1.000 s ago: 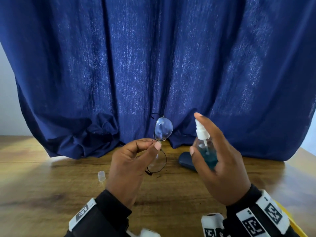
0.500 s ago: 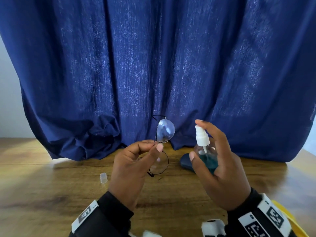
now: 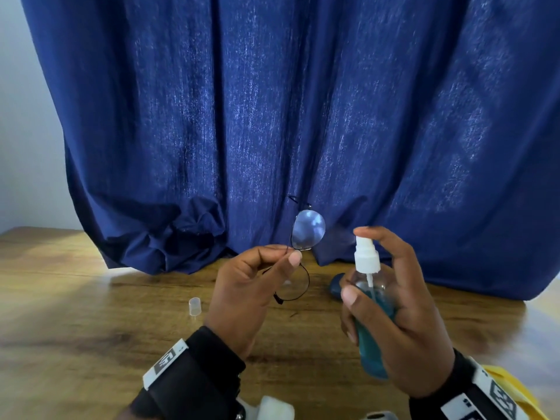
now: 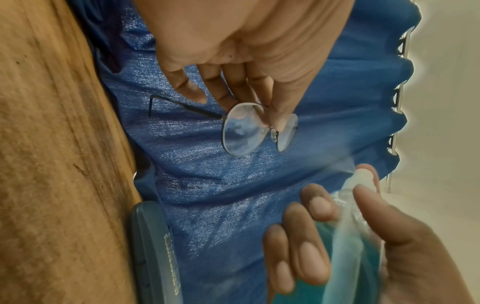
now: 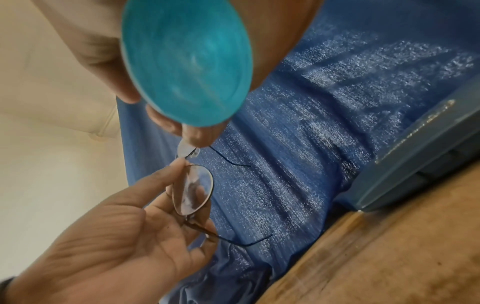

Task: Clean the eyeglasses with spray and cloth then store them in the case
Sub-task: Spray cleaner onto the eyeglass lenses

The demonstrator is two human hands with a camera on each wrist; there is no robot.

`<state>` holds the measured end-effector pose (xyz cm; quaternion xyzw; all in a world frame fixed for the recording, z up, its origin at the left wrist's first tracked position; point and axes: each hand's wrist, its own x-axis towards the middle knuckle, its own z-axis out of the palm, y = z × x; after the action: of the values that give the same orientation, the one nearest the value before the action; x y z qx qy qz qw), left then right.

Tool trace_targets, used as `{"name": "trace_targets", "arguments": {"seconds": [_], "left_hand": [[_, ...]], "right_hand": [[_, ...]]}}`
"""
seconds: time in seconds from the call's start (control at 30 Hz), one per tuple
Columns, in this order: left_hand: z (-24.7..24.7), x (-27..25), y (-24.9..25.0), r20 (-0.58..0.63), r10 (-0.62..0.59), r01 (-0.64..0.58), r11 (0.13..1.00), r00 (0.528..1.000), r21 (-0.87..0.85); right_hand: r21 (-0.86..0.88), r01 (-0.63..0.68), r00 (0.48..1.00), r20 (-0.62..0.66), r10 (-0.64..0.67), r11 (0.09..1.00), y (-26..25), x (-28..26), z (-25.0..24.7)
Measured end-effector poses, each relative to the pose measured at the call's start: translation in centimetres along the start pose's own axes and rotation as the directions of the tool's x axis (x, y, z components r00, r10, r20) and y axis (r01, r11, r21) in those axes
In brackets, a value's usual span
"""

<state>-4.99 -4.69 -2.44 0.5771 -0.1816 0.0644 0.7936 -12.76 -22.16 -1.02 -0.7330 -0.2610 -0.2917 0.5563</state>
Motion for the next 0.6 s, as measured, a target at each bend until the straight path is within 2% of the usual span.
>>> {"name": "trace_targets", "arguments": {"seconds": [0.13,0.23,0.4,0.6], "left_hand": [[-0.2,0.2,-0.1,-0.019,-0.010,0.010,1.000,1.000,-0.001],[-0.6,0.6,-0.1,-0.059,-0.045,0.043,0.998,0.997,-0.046],[-1.3,1.3,0.7,-0.100,-0.061,0.042,0.983,0.993,-0.180],[-2.0,1.6,0.6,-0.079,-0.083,0.063,0.972,0.993,-0.228]], "right_hand": [[0.003,0.012,0.999,-0.048,-0.012,1.000,-0.3,0.1,0.0],[-0.060,0.022,1.000,0.024,-0.021,0.998,-0.7,0.1,0.1],[-0.303,0.028,0.997,0.083,-0.003,0.953,-0.5,-0.1,0.6],[-0.325,0.010,0.990,0.138,0.037,0.946,-0.5,-0.1,0.5]]}}
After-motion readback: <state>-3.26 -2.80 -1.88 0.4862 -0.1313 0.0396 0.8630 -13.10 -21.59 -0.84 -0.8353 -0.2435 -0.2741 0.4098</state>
